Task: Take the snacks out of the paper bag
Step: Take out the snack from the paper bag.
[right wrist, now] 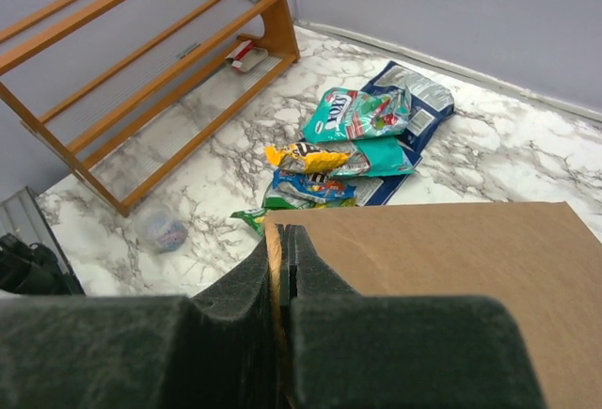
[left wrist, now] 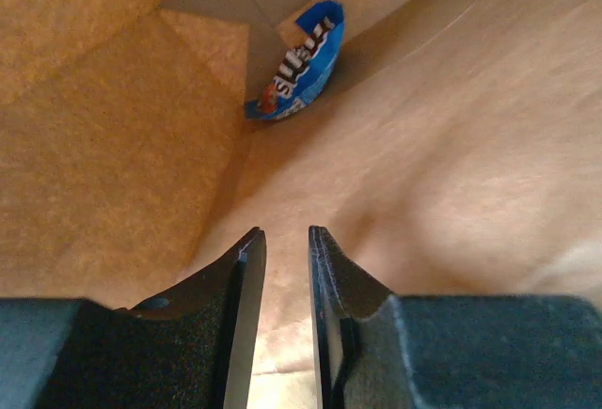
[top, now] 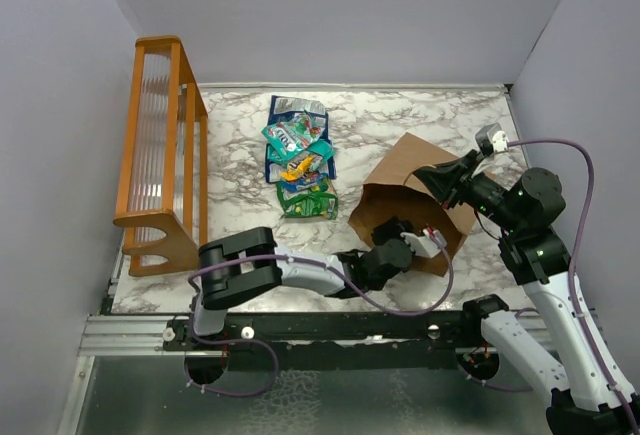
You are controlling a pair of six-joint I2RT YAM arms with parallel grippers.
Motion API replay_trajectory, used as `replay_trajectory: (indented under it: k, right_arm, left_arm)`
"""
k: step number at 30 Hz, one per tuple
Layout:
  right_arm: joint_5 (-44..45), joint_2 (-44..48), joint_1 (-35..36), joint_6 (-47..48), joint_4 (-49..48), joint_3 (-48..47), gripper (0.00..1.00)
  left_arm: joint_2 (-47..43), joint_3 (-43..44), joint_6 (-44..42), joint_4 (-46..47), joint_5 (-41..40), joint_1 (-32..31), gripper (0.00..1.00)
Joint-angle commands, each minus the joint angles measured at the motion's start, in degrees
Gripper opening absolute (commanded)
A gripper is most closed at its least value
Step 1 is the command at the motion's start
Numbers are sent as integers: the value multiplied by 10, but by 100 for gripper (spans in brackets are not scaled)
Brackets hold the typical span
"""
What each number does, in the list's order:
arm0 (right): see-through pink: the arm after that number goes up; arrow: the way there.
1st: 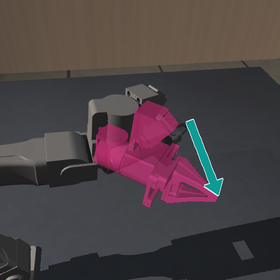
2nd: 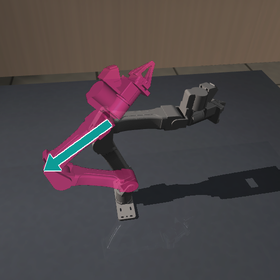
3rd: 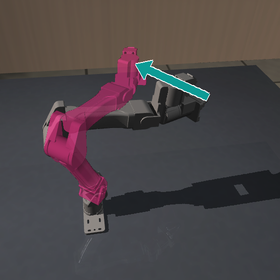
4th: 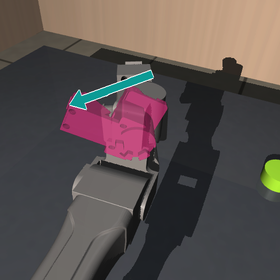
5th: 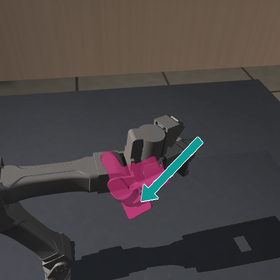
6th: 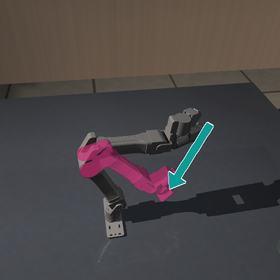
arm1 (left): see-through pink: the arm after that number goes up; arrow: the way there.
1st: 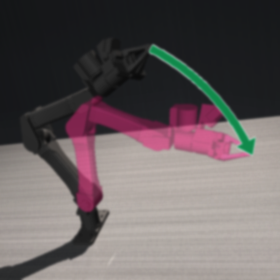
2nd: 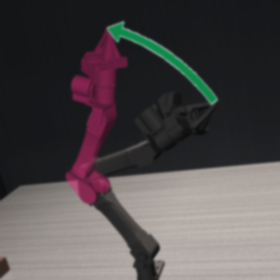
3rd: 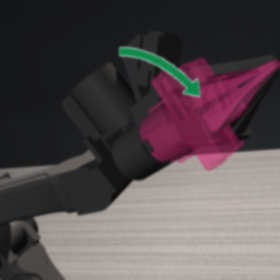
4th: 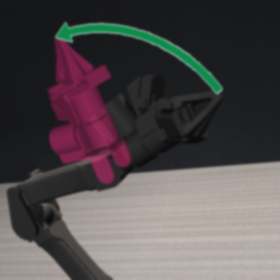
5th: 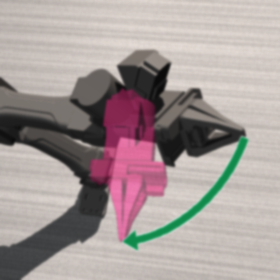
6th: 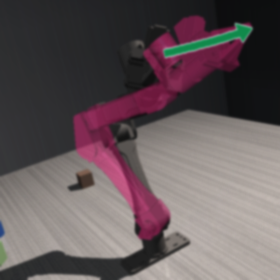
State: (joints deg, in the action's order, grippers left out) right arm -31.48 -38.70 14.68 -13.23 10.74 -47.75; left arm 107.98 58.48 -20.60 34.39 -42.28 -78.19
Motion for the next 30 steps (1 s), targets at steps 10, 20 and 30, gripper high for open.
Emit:
replay_trajectory:
  k: [10,20,30]
  right_arm:
    - [-25,1,1,-2,6,-29,2]
    - [-37,0,1,-6,5,-31,2]
    - [-53,-4,1,-8,7,-25,2]
  left_arm:
    - [61,116,-26,-145,225,110,41]
    - [110,163,-14,-122,262,143,63]
    - [179,197,-45,-36,232,149,70]
